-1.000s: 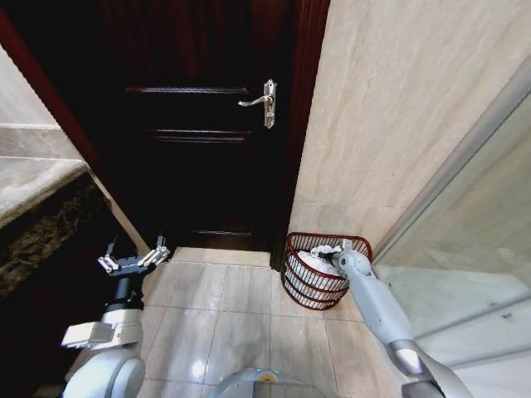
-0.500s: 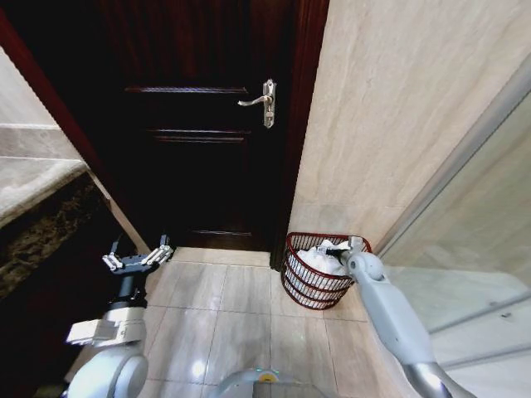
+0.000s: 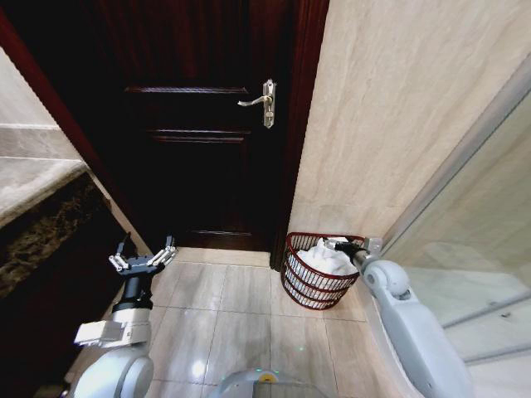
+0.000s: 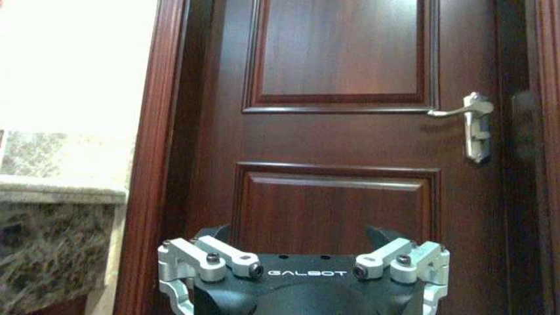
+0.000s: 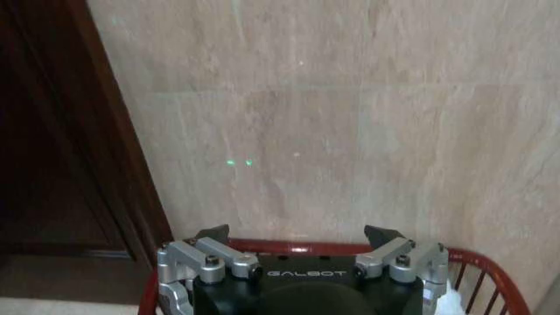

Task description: Discard the used towel into the hamper.

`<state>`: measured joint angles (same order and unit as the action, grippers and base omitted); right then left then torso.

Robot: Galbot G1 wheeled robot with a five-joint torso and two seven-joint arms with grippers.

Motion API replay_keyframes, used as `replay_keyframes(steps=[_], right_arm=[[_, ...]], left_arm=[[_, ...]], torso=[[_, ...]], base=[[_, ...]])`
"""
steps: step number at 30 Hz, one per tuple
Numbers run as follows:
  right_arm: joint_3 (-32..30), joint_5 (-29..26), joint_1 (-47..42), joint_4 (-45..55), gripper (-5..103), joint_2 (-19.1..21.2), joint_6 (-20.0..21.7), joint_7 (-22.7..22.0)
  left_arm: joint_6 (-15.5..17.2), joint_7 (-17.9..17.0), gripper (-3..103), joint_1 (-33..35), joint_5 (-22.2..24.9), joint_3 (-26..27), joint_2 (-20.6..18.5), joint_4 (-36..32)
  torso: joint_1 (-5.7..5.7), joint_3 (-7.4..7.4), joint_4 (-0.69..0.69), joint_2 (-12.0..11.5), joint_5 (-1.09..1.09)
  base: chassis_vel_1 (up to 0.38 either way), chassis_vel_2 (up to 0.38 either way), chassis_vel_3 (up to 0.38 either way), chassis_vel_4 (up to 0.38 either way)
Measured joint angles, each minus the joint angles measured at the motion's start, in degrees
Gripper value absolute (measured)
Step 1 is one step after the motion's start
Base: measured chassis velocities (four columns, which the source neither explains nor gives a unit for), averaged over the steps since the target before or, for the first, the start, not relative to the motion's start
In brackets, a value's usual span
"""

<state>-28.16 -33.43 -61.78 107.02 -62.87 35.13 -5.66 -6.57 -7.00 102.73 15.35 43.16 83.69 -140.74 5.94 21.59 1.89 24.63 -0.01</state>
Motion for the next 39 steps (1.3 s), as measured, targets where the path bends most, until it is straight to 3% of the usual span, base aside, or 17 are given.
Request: replay_keyframes(steps=[4,12,14,15,16,21,23,30,39], right_arm=[[-0.12,2.73,-1.27,0.33,100,-0.11,-3.35,0.72],[-2.17,6.31,-6.55,2.77,100,-0.63,-13.23,3.37],[-3.17,8.59,-8.63,3.31,100,-0.98,-17.62,3.49],[-3.17,8.59,-8.63,3.31,100,-0.98,-17.62,3.49],[-4.26,10.27,-10.5,3.99,100,-1.61,-20.67,3.44],[-8.01,13.36,-16.11,7.23,100,-3.78,-24.65,3.32],[-11.07,16.08,-20.04,9.13,100,-6.58,-27.86,2.88],[-14.25,18.77,-24.48,10.45,100,-12.09,-31.22,2.66],[-13.46,22.93,-24.18,11.31,100,-17.2,-32.16,3.05]], left_arm=[[-0.05,-0.36,100,0.42,-0.64,-0.2,0.62,0.01],[0.72,-0.16,100,0.62,-1.03,-0.66,1.79,-0.41],[1.06,0.71,100,0.63,-1.1,-0.8,2.1,-0.38],[1.06,0.71,100,0.63,-1.1,-0.8,2.1,-0.38],[0.99,1.25,100,0.62,-1.6,-1.01,2.17,0.09],[0.65,2.82,100,0.57,-2.64,-1.6,2.61,1.66],[0.58,3.84,100,0.09,-3.07,-1.91,2.64,3.53],[1.17,4.99,100,-0.97,0.22,-1.93,-0.43,7.03],[1.29,4.35,100,-3.61,1.94,-1.87,-4.41,10.96]], torso=[[0.0,0.0,0.0,0.0,0.01],[0.0,0.0,0.0,0.0,0.01],[0.0,0.0,0.0,0.0,0.01],[0.0,0.0,0.0,0.0,0.01],[0.0,0.0,0.0,0.0,0.02],[0.0,0.0,-0.01,0.0,0.01],[0.0,0.0,0.0,0.0,0.0],[0.0,0.0,0.0,0.0,0.01],[0.0,0.0,0.0,0.0,0.01]], base=[[0.0,0.0,0.0,0.0],[0.0,0.0,0.0,0.0],[0.0,0.0,0.0,0.0],[0.0,0.0,0.0,0.0],[0.0,0.0,0.0,0.0],[0.0,0.0,0.0,0.0],[0.0,0.0,0.0,0.0],[0.0,0.0,0.0,0.0],[0.0,0.0,0.0,0.0]])
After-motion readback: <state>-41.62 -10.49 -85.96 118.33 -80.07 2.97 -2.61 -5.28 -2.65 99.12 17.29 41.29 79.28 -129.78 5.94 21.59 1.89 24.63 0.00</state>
